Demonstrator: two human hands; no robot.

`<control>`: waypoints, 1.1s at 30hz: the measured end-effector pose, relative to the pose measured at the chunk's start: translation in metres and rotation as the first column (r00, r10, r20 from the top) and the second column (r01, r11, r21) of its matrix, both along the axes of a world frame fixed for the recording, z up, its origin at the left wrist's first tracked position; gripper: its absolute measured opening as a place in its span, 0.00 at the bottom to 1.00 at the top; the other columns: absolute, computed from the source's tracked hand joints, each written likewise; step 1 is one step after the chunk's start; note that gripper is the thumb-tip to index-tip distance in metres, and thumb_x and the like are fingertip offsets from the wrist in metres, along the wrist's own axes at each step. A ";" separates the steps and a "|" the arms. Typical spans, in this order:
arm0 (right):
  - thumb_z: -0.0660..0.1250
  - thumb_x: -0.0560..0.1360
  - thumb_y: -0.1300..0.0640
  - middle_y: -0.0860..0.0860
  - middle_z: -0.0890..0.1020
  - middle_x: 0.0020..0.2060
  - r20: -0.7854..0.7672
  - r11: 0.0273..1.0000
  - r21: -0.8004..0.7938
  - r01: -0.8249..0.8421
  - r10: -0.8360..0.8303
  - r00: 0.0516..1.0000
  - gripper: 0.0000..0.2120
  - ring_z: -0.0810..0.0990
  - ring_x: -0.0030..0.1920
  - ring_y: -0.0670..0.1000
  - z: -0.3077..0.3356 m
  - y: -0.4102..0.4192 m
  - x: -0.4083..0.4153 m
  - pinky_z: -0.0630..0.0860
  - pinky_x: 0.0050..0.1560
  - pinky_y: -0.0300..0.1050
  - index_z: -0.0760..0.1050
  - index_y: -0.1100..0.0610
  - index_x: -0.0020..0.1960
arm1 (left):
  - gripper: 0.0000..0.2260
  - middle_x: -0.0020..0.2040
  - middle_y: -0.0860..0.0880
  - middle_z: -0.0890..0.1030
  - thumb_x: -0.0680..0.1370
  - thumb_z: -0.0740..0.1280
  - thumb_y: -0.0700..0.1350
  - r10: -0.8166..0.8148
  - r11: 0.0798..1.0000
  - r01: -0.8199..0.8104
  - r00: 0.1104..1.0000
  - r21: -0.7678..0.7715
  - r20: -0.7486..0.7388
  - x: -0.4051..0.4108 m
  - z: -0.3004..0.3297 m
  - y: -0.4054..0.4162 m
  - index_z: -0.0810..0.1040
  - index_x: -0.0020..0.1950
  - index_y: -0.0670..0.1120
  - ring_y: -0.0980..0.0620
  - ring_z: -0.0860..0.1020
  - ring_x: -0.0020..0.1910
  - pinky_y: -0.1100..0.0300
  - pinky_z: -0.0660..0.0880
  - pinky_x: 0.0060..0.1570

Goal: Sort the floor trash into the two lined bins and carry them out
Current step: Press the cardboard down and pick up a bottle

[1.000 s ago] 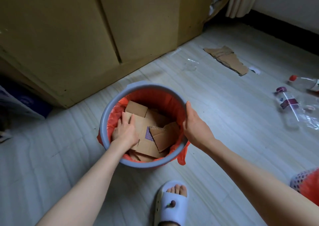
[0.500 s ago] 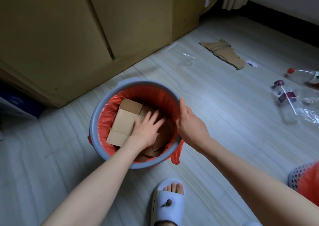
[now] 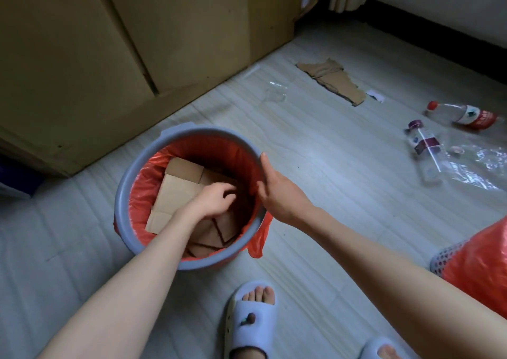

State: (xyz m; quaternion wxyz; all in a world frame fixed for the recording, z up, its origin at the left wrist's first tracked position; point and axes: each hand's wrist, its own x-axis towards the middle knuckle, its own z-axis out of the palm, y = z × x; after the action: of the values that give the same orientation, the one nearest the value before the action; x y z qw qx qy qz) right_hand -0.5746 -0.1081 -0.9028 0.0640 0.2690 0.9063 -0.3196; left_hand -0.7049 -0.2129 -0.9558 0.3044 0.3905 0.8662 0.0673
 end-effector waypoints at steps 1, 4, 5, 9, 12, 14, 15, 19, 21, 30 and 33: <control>0.53 0.81 0.55 0.58 0.66 0.72 0.020 0.999 -0.048 -0.002 0.003 1.000 0.29 0.69 0.67 0.59 0.007 0.004 0.002 0.67 0.63 0.49 0.45 0.55 0.78 | 0.16 0.69 0.42 0.72 0.80 0.60 0.42 0.102 0.986 -0.100 0.995 0.133 -0.013 -0.001 0.011 -0.003 0.71 0.68 0.43 0.46 0.68 0.69 0.60 0.60 0.67; 0.53 0.82 0.53 0.58 0.62 0.74 0.071 0.998 -0.055 0.007 -0.003 0.997 0.27 0.64 0.72 0.58 0.032 0.016 0.017 0.62 0.68 0.47 0.47 0.56 0.77 | 0.16 0.62 0.40 0.77 0.78 0.60 0.37 0.364 0.811 -0.323 0.932 0.488 0.012 0.000 0.050 -0.004 0.72 0.66 0.42 0.43 0.75 0.60 0.57 0.67 0.61; 0.53 0.82 0.52 0.58 0.63 0.73 0.081 0.999 -0.037 0.024 -0.021 0.997 0.27 0.64 0.72 0.57 0.043 0.020 0.026 0.63 0.69 0.47 0.49 0.56 0.77 | 0.16 0.60 0.42 0.77 0.78 0.60 0.36 0.412 0.740 -0.367 0.910 0.564 0.052 0.004 0.065 0.000 0.71 0.66 0.42 0.44 0.77 0.56 0.57 0.69 0.60; 0.54 0.81 0.53 0.55 0.72 0.68 0.072 0.990 -0.017 0.140 -0.138 0.988 0.22 0.69 0.69 0.56 0.088 0.039 0.060 0.65 0.66 0.44 0.61 0.57 0.74 | 0.17 0.60 0.44 0.77 0.78 0.58 0.36 0.402 0.656 -0.358 0.911 0.664 0.094 0.027 0.119 0.016 0.69 0.67 0.43 0.43 0.78 0.54 0.55 0.69 0.59; 0.55 0.81 0.53 0.56 0.74 0.67 0.038 0.978 0.025 0.207 -0.208 0.977 0.20 0.71 0.67 0.56 0.126 0.048 0.100 0.66 0.64 0.42 0.65 0.58 0.72 | 0.17 0.60 0.43 0.76 0.78 0.58 0.36 0.262 0.665 -0.262 0.959 0.699 0.109 0.060 0.157 0.031 0.69 0.67 0.43 0.44 0.76 0.56 0.55 0.69 0.59; 0.55 0.81 0.53 0.56 0.73 0.67 0.044 0.972 0.048 0.232 -0.234 0.971 0.20 0.71 0.67 0.56 0.143 0.052 0.123 0.67 0.64 0.44 0.67 0.58 0.71 | 0.16 0.59 0.44 0.77 0.79 0.58 0.37 0.153 0.691 -0.182 0.983 0.700 0.104 0.080 0.174 0.040 0.69 0.66 0.44 0.46 0.76 0.54 0.56 0.69 0.58; 0.55 0.81 0.53 0.56 0.74 0.67 0.044 0.967 0.063 0.247 -0.250 0.967 0.20 0.72 0.67 0.57 0.152 0.053 0.135 0.68 0.65 0.45 0.67 0.58 0.70 | 0.16 0.59 0.45 0.77 0.79 0.58 0.37 0.090 0.701 -0.133 0.991 0.700 0.098 0.092 0.183 0.044 0.70 0.66 0.45 0.47 0.77 0.53 0.57 0.70 0.57; 0.55 0.81 0.54 0.57 0.76 0.65 0.012 0.945 0.120 0.303 -0.307 0.952 0.19 0.73 0.65 0.57 0.178 0.058 0.185 0.70 0.64 0.47 0.69 0.60 0.69 | 0.15 0.58 0.47 0.77 0.79 0.59 0.39 -0.105 0.699 0.028 0.993 0.714 0.063 0.138 0.216 0.060 0.71 0.65 0.48 0.49 0.78 0.52 0.58 0.72 0.52; 0.55 0.81 0.53 0.57 0.76 0.64 0.011 0.936 0.141 0.322 -0.326 0.945 0.19 0.73 0.65 0.56 0.182 0.061 0.203 0.70 0.64 0.46 0.68 0.59 0.69 | 0.15 0.58 0.46 0.77 0.79 0.59 0.39 -0.168 0.715 0.092 0.985 0.693 0.042 0.155 0.225 0.069 0.71 0.65 0.47 0.48 0.78 0.50 0.60 0.71 0.50; 0.55 0.81 0.52 0.58 0.72 0.67 0.085 0.930 0.164 0.328 -0.344 0.935 0.21 0.71 0.67 0.58 0.149 0.105 0.212 0.68 0.65 0.47 0.64 0.59 0.71 | 0.14 0.60 0.46 0.76 0.80 0.59 0.42 -0.270 0.833 0.230 0.963 0.502 0.006 0.151 0.196 0.104 0.71 0.66 0.47 0.49 0.77 0.52 0.59 0.71 0.53; 0.55 0.81 0.53 0.59 0.72 0.68 0.095 0.935 0.119 0.334 -0.346 0.933 0.22 0.70 0.67 0.58 0.112 0.148 0.185 0.67 0.66 0.47 0.63 0.60 0.72 | 0.15 0.63 0.44 0.75 0.80 0.59 0.40 -0.256 0.871 0.240 0.966 0.428 -0.021 0.128 0.156 0.145 0.71 0.66 0.44 0.49 0.75 0.53 0.62 0.68 0.53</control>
State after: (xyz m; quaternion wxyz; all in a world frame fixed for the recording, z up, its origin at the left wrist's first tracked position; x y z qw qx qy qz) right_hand -0.3897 0.0394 -0.7910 0.0460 0.4428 0.8558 -0.2636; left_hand -0.5770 -0.0683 -0.7999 0.2335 0.5542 0.7673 0.2228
